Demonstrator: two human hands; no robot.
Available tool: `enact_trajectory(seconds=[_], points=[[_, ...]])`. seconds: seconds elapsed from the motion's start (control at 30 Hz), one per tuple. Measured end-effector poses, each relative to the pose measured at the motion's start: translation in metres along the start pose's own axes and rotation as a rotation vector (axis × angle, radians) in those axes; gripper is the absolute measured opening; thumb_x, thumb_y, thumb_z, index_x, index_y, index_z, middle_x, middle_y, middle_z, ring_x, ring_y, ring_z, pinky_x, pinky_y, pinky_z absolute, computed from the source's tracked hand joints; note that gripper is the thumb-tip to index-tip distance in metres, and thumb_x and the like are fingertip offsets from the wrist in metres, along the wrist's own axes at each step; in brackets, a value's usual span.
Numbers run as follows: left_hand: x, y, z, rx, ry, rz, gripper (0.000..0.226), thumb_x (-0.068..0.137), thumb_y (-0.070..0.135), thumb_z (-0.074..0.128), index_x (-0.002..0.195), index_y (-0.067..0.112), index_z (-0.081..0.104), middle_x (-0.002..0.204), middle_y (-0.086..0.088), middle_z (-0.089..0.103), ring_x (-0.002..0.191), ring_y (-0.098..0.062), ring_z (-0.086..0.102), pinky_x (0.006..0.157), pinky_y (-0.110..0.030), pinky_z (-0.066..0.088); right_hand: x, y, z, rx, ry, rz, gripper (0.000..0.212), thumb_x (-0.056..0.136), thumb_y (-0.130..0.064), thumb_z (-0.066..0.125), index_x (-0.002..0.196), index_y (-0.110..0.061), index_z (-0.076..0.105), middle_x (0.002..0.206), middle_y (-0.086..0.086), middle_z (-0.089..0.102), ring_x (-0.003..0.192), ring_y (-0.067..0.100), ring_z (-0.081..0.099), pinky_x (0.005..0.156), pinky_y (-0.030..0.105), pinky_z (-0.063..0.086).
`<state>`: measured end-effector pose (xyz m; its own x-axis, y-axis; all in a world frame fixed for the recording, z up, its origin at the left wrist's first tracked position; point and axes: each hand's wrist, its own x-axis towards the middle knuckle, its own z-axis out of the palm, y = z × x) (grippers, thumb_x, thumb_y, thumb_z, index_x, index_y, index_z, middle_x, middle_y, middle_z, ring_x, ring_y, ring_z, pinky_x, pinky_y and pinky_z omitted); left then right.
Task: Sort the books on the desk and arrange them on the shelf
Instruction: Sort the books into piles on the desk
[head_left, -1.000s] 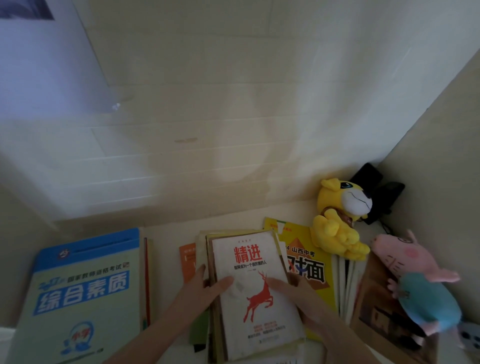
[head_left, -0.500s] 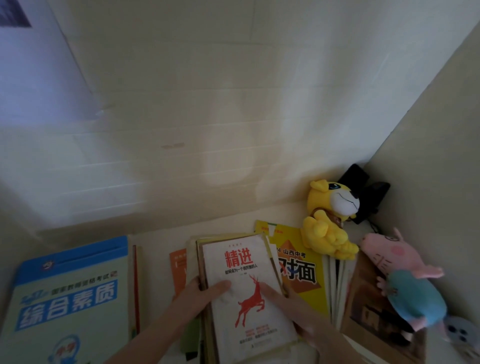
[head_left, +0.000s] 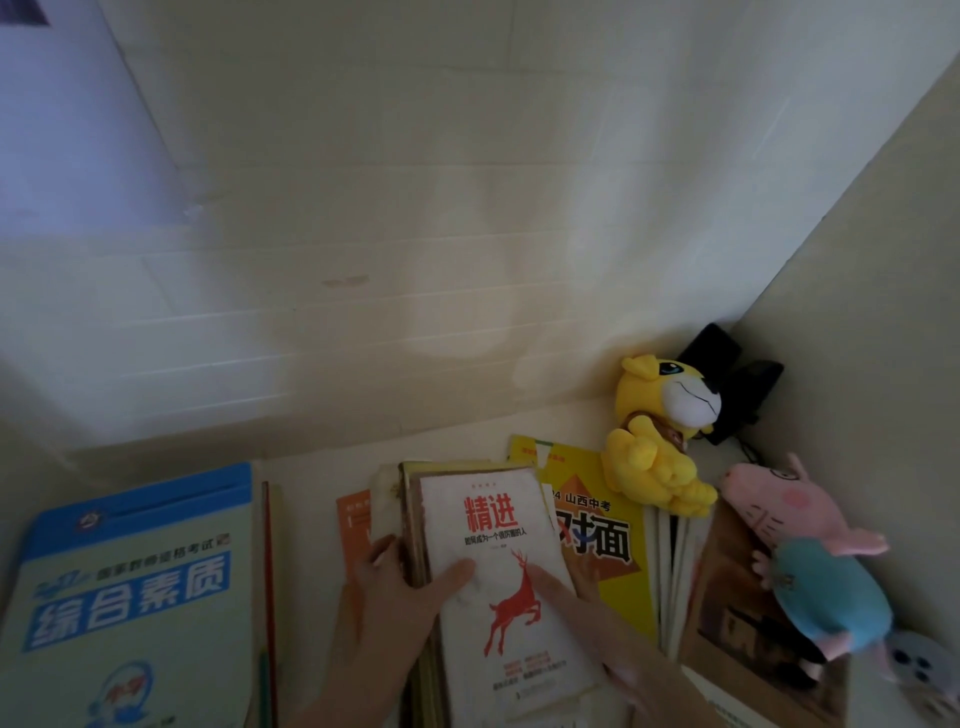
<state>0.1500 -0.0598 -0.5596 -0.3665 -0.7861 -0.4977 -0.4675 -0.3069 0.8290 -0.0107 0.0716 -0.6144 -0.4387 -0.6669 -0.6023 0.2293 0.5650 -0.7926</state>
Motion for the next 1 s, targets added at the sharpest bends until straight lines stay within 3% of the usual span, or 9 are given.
enact_trajectory(seconds=[0.07,0.2,0.27,0.37,0.57,0.77,0.83,0.93,1.0], points=[[-0.003,0.003,0.005,0.021,0.028,0.052,0.069,0.065,0.040,0.084,0.121,0.018,0.049,0.138,0.000,0.031,0.120,-0.022,0.049,0.101,-0.038,0.046,-0.005,-0.003,-0.003,0.037,-0.018,0.065,0.059,0.056,-0.081,0.072,0.103,-0.085,0.035,0.160,-0.002,0.021,0.146,0.030,0.024,0.109,0.056,0.038],[-0.003,0.017,0.009,-0.088,-0.066,0.037,0.077,0.065,0.032,0.085,0.127,0.017,0.042,0.120,0.000,0.060,0.097,-0.015,0.064,0.076,-0.023,0.055,-0.008,0.001,-0.015,0.244,-0.141,0.081,0.073,0.053,-0.064,0.083,0.113,-0.063,0.042,0.149,0.010,0.037,0.109,0.029,0.066,0.082,0.044,0.058],[0.001,0.018,0.008,-0.147,-0.117,0.012,0.085,0.061,0.029,0.088,0.128,0.017,0.037,0.116,0.000,0.061,0.096,-0.016,0.065,0.080,-0.032,0.056,-0.008,0.000,-0.015,0.242,-0.123,0.062,0.072,0.057,-0.062,0.085,0.117,-0.064,0.046,0.152,0.007,0.033,0.119,0.030,0.060,0.087,0.047,0.057],[-0.002,0.024,0.004,-0.191,-0.175,0.045,0.084,0.056,0.028,0.088,0.124,0.022,0.038,0.106,0.009,0.060,0.088,-0.007,0.065,0.061,-0.018,0.053,-0.005,-0.007,-0.024,0.095,-0.071,-0.045,0.079,0.053,-0.061,0.088,0.118,-0.066,0.044,0.155,0.002,0.032,0.140,0.032,0.036,0.105,0.058,0.041],[-0.024,0.043,-0.004,-0.228,-0.306,0.256,0.080,0.049,0.026,0.094,0.113,0.033,0.045,0.106,0.009,0.067,0.090,-0.004,0.068,0.064,-0.019,0.055,-0.020,-0.057,-0.051,0.228,-0.174,-0.232,0.139,0.036,-0.017,0.100,0.143,-0.045,0.016,0.137,0.012,0.054,0.116,0.033,0.061,0.089,0.057,0.053],[-0.032,0.073,-0.024,-0.159,-0.411,0.556,0.085,0.053,0.030,0.087,0.123,0.030,0.040,0.114,0.020,0.061,0.107,-0.003,0.061,0.082,-0.024,0.054,-0.060,-0.088,-0.051,0.289,-0.052,-0.479,0.127,0.037,-0.021,0.101,0.143,-0.032,0.032,0.135,0.017,0.054,0.115,0.037,0.061,0.081,0.049,0.057],[-0.026,0.077,-0.030,-0.136,-0.433,0.606,0.085,0.057,0.027,0.085,0.126,0.030,0.037,0.118,0.020,0.058,0.112,-0.005,0.059,0.085,-0.024,0.054,-0.073,-0.097,-0.041,0.288,0.059,-0.581,0.127,0.037,-0.024,0.100,0.142,-0.039,0.030,0.140,0.007,0.050,0.122,0.029,0.057,0.084,0.049,0.056],[-0.017,0.064,-0.038,-0.029,-0.425,0.641,0.091,0.060,0.021,0.088,0.123,0.052,0.031,0.120,0.024,0.052,0.114,0.002,0.054,0.089,-0.018,0.050,-0.079,-0.089,-0.019,0.182,0.193,-0.575,0.116,0.049,-0.011,0.095,0.126,-0.056,0.021,0.124,-0.037,0.048,0.106,-0.022,0.051,0.097,0.038,0.044],[-0.014,0.045,-0.043,0.069,-0.389,0.658,0.098,0.058,0.019,0.090,0.110,0.072,0.025,0.117,0.027,0.050,0.105,0.010,0.055,0.083,-0.008,0.046,-0.081,-0.071,-0.009,0.056,0.191,-0.534,0.120,0.040,-0.038,0.098,0.138,-0.036,0.027,0.113,-0.040,0.055,0.094,-0.027,0.052,0.092,0.022,0.047]])
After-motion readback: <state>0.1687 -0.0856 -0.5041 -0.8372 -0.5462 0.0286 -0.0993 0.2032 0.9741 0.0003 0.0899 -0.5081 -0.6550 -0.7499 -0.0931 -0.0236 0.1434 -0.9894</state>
